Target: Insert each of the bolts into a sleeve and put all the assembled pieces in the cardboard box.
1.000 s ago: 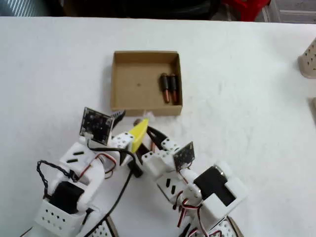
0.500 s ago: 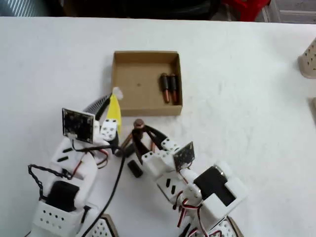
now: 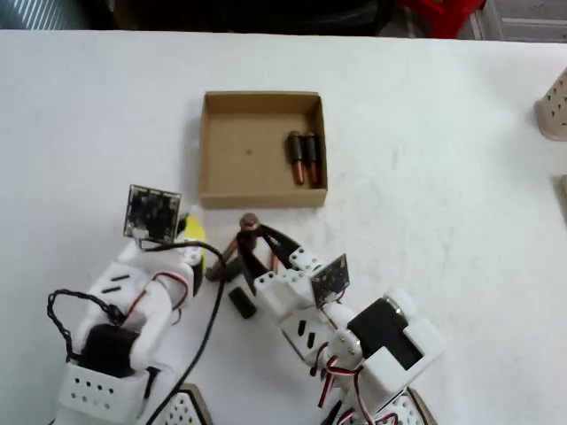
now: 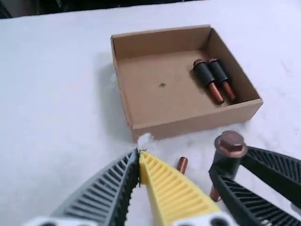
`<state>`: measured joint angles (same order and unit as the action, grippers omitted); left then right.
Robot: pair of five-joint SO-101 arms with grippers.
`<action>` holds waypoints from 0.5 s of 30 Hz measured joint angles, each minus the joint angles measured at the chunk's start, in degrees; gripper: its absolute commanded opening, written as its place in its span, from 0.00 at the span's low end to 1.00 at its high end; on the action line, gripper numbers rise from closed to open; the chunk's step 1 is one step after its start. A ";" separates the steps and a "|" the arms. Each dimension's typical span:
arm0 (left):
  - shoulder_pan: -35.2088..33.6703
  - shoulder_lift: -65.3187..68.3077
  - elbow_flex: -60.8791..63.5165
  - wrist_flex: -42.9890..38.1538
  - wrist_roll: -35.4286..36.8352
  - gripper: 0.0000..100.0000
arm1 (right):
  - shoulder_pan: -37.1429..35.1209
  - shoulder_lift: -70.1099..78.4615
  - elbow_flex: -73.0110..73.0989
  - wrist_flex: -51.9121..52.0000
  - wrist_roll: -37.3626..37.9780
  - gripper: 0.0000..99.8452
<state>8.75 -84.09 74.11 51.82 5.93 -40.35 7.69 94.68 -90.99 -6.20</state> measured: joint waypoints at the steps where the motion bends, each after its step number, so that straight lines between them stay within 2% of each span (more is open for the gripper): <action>1: -1.14 0.00 0.00 1.05 0.00 0.02 | 0.00 0.00 0.00 0.00 0.00 0.02; 8: -6.51 -1.05 4.13 3.87 0.00 0.02 | 0.00 0.00 0.00 0.00 0.00 0.02; 15: -11.08 -17.14 15.38 2.90 0.09 0.02 | 0.00 0.00 0.00 0.00 0.00 0.02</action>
<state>-2.33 -101.23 89.49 54.73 6.02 -40.35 7.69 94.68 -90.99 -6.20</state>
